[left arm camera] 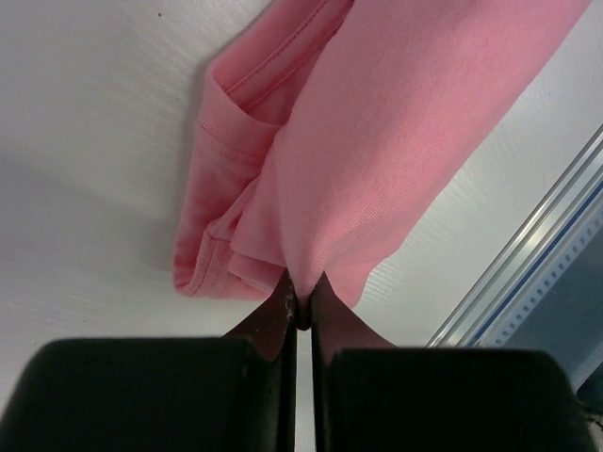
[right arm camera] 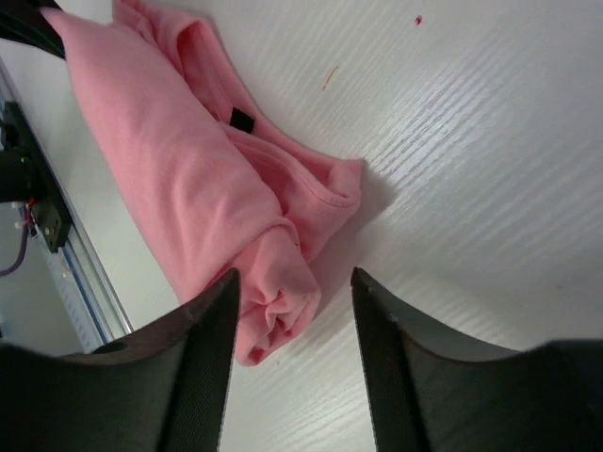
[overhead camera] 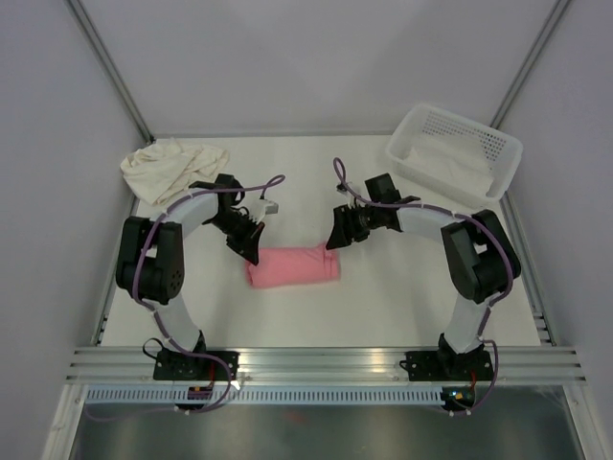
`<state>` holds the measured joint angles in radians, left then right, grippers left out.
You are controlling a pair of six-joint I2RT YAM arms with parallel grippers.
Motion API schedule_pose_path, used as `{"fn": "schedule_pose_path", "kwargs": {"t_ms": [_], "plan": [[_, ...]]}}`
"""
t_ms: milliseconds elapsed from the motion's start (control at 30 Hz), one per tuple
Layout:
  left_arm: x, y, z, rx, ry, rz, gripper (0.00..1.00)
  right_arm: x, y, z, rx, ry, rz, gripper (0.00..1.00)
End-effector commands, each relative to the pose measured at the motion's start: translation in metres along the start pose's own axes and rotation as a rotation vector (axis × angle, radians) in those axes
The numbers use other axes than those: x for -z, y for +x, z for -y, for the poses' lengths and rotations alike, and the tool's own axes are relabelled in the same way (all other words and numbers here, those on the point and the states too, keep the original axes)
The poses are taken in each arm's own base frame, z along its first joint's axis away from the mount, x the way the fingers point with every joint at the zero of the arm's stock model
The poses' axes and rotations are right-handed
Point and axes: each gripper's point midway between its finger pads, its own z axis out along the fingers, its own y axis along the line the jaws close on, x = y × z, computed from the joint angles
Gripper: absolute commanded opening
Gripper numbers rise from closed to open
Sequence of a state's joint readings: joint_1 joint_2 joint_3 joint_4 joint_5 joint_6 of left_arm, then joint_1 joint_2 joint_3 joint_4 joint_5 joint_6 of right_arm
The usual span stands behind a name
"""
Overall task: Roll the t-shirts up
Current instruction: Roll the tshirt
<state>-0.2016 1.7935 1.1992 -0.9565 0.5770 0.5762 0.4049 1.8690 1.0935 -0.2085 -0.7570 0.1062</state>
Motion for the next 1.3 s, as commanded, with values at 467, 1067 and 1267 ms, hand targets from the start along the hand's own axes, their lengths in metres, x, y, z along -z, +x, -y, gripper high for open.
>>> {"fn": "schedule_pose_path", "kwargs": {"t_ms": [467, 1067, 1267], "plan": [[-0.005, -0.016, -0.036, 0.049, -0.119, 0.034, 0.04, 0.181, -0.142, 0.009, 0.113, 0.753, 0.731, 0.98], [-0.009, 0.011, -0.046, 0.16, -0.203, -0.018, 0.05, 0.082, -0.07, -0.03, -0.134, 0.324, 0.487, 0.98], [-0.008, 0.009, -0.051, 0.161, -0.225, -0.016, 0.05, 0.019, -0.042, -0.024, -0.17, 0.252, 0.293, 0.98]]}}
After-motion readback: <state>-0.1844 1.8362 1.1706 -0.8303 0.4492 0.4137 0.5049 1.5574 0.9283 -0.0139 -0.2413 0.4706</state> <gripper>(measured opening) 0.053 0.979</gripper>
